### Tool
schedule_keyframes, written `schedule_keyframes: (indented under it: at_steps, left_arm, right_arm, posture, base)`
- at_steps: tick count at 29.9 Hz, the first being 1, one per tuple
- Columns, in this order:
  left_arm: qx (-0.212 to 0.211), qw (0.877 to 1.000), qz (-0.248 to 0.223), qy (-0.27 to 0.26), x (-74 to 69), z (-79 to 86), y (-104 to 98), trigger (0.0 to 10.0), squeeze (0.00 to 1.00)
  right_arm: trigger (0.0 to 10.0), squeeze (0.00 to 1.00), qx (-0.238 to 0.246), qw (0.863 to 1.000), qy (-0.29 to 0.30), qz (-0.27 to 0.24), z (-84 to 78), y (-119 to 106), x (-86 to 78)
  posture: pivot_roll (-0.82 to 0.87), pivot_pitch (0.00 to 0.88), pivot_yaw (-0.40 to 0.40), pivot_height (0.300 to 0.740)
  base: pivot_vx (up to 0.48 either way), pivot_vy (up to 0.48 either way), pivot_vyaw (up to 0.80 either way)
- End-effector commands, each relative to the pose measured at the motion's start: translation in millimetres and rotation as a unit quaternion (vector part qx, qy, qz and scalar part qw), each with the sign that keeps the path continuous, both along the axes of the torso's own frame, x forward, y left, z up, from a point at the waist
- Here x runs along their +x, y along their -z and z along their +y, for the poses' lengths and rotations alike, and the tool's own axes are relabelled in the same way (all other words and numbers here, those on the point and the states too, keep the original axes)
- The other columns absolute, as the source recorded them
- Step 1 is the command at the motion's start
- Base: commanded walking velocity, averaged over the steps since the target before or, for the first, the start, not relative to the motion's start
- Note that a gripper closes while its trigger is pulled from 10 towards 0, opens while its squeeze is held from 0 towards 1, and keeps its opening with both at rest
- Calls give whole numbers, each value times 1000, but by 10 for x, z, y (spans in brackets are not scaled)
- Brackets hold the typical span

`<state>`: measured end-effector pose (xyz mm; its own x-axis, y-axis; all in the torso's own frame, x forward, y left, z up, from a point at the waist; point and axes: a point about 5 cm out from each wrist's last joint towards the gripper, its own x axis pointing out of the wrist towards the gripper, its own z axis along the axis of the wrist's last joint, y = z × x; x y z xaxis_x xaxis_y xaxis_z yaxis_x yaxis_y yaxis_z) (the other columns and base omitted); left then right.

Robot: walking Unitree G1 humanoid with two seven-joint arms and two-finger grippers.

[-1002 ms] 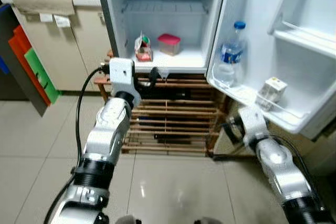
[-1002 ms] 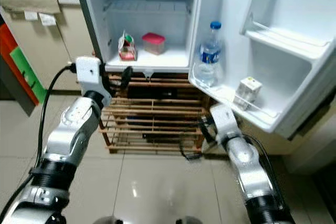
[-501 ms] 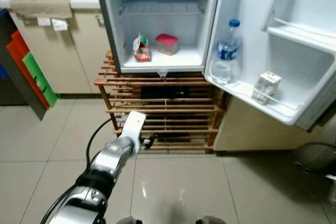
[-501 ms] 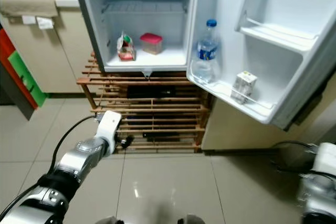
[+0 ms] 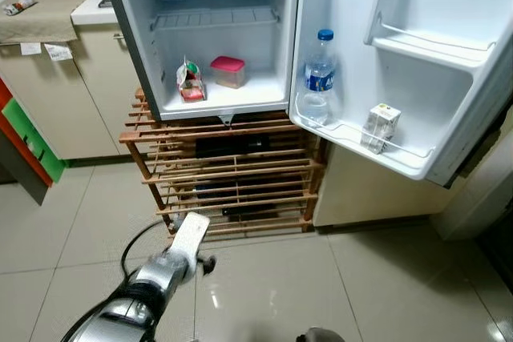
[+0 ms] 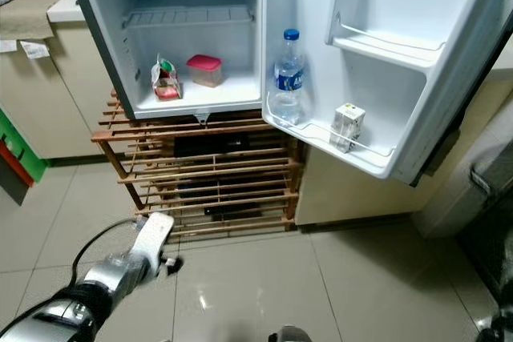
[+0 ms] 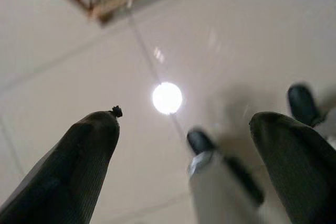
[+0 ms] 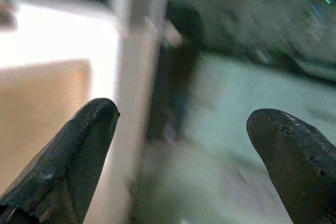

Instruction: Restocking fridge

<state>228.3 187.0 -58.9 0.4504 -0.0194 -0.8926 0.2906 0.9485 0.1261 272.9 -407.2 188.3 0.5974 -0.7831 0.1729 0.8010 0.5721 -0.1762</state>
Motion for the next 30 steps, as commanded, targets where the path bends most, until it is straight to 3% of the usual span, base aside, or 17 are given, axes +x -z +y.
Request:
schedule_keyframes:
  at_steps: [1, 6, 7, 10, 12, 13, 14, 15, 16, 18, 20, 21, 22, 24, 25, 27, 30]
  left_arm:
    - [27, 999, 18, -9, -148, 113, 82, 10000, 0]
    - [42, 998, 38, -6, -310, 183, 164, 10000, 0]
    - [48, 998, 45, 1, -368, 201, 192, 10000, 0]
    - [66, 996, 49, 16, -423, 240, 213, 10000, 0]
    - [124, 989, 47, 64, -497, 331, 234, 10000, 0]
    - [124, 989, 47, 64, -497, 331, 234, 10000, 0]
    - [151, 982, 54, 103, -561, 366, 256, 10000, 0]
    - [167, 972, 93, 135, -780, 422, 334, 10000, 0]
    - [167, 972, 93, 135, -780, 422, 334, 10000, 0]
    - [171, 966, 120, 154, -928, 448, 380, 10000, 0]
    - [190, 953, 128, 198, -992, 468, 397, 10000, 0]
    - [197, 947, 128, 218, -1012, 475, 402, 10000, 0]
    - [197, 947, 128, 218, -1012, 475, 402, 10000, 0]
    - [197, 946, 125, 226, -1009, 470, 403, 10000, 0]
    - [196, 946, 124, 228, -1006, 469, 402, 10000, 0]
    - [192, 947, 120, 228, -998, 461, 401, 10000, 0]
    - [186, 950, 122, 219, -1023, 468, 407, 10000, 0]
  right_arm:
    - [10000, 0, -21, 998, -50, -31, 150, -196, 144]
    - [10000, 0, -17, 992, -119, -48, 390, -293, 301]
    - [10000, 0, -1, 987, -154, -53, 536, -285, 359]
    - [10000, 0, 23, 978, -198, -61, 748, -266, 417]
    - [10000, 0, 52, 961, -266, -52, 1024, -203, 476]
    - [10000, 0, 52, 961, -266, -52, 1024, -203, 476]
    - [10000, 0, 65, 952, -294, -52, 1143, -190, 486]
    - [10000, 0, 87, 925, -366, -54, 1433, -215, 473]
    - [10000, 0, 87, 925, -366, -54, 1433, -215, 473]
    - [10000, 0, 114, 893, -430, -61, 1673, -275, 428]
    - [10000, 0, 165, 840, -510, -77, 1932, -386, 344]
    - [10000, 0, 192, 785, -583, -76, 2133, -471, 240]
    - [10000, 0, 192, 785, -583, -76, 2133, -471, 240]
    - [10000, 0, 203, 744, -634, -59, 2222, -502, 137]
    - [10000, 0, 204, 730, -650, -49, 2211, -493, 98]
    - [10000, 0, 217, 719, -660, -36, 2063, -449, 56]
    - [10000, 0, 251, 697, -667, -78, 1998, -555, 51]
  posture:
    - [-153, 0, 23, 711]
    - [-153, 0, 23, 711]
    - [-154, 0, 23, 711]
    - [-154, 0, 24, 711]
    - [-152, 0, 24, 711]
    - [-152, 0, 24, 711]
    - [-152, 0, 27, 711]
    - [-163, 0, 39, 711]
    - [-163, 0, 39, 711]
    - [-167, 0, 44, 711]
    - [-168, 0, 46, 711]
    - [-168, 0, 47, 711]
    - [-168, 0, 47, 711]
    - [-169, 0, 49, 711]
    - [-169, 0, 49, 711]
    - [-168, 0, 47, 711]
    - [-168, 0, 47, 711]
  base:
    - [0, 0, 0]
    - [0, 0, 0]
    - [0, 0, 0]
    - [0, 0, 0]
    - [0, 0, 0]
    - [0, 0, 0]
    - [0, 0, 0]
    - [0, 0, 0]
    - [0, 0, 0]
    - [0, 0, 0]
    - [0, 0, 0]
    - [0, 0, 0]
    - [0, 0, 0]
    - [0, 0, 0]
    - [0, 0, 0]
    - [0, 0, 0]
    - [0, 0, 0]
